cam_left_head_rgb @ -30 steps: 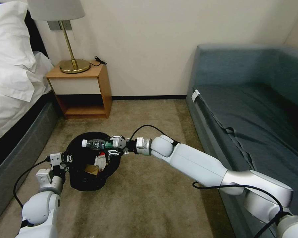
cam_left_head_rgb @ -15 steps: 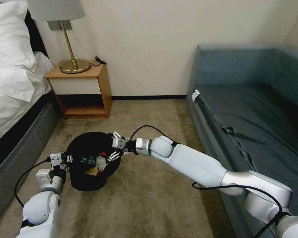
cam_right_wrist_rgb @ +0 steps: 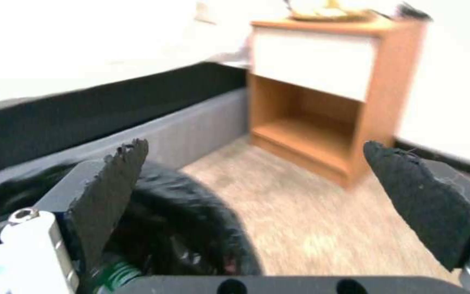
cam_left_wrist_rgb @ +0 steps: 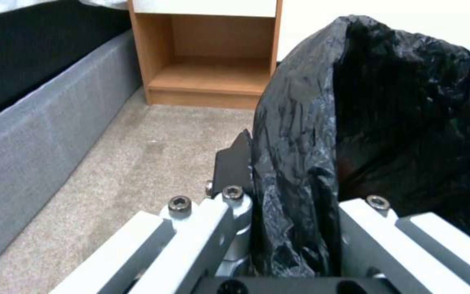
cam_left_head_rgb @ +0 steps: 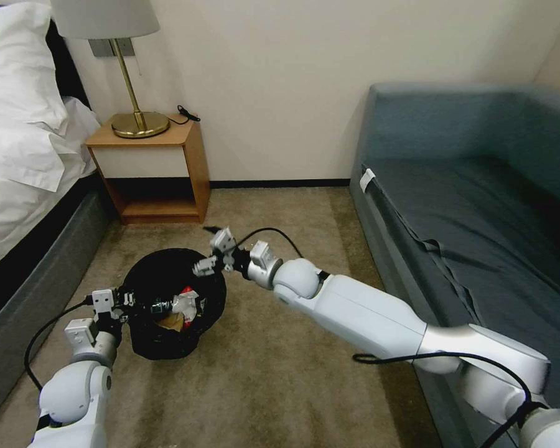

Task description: Pick up the trash bin, then pick up the garbage on the floor and place it into the trash bin.

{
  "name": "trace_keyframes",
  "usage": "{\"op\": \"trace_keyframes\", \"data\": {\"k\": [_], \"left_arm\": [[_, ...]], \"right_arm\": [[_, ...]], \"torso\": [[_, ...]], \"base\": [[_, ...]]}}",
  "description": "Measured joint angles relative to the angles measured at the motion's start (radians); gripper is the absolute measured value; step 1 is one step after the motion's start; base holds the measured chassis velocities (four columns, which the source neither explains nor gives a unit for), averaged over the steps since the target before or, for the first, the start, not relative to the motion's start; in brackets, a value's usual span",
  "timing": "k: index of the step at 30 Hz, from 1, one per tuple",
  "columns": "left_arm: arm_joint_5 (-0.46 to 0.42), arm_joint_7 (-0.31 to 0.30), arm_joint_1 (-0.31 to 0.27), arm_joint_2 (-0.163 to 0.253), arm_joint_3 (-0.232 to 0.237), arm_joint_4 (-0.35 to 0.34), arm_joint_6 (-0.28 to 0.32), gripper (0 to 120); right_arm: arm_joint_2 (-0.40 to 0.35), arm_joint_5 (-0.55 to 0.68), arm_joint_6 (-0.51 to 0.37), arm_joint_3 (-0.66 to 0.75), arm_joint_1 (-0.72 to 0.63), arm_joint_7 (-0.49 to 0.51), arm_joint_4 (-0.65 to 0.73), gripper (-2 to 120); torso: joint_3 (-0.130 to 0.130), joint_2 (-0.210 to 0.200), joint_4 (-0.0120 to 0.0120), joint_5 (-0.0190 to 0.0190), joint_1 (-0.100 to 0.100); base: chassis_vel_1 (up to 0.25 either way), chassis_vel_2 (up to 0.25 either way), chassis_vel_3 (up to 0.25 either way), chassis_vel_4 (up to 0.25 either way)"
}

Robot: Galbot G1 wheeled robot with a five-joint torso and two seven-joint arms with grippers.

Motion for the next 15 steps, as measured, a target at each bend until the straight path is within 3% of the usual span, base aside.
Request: {"op": "trace_keyframes", "data": {"k": [1,5,13,15], "left_arm": [[0.000,0.000,0.000,0.000,0.000,0.000,0.000,5],[-0.008,-0.001,0.027,-0.001,-0.004,-0.034,0.000,5],[-0.028,-0.007,0.051,-0.002,-0.009,-0.060,-0.001,5],[-0.086,-0.028,0.041,0.001,-0.012,-0.060,0.011,5]], "right_arm": [[0.000,0.000,0.000,0.000,0.000,0.000,0.000,100],[0.009,0.102,-0.048,0.032,-0.031,0.167,0.047,100],[0.007,0.159,-0.079,0.074,-0.062,0.281,0.070,100],[-0.011,0.151,-0.092,0.139,-0.102,0.326,0.048,100]], "torso": [[0.000,0.000,0.0000,0.0000,0.000],[0.000,0.000,0.0000,0.0000,0.000],[0.000,0.000,0.0001,0.0001,0.000],[0.000,0.000,-0.0002,0.0001,0.000]], "base": [[0.000,0.000,0.000,0.000],[0.000,0.000,0.000,0.000],[0.000,0.000,0.000,0.000],[0.000,0.000,0.000,0.000]]}}
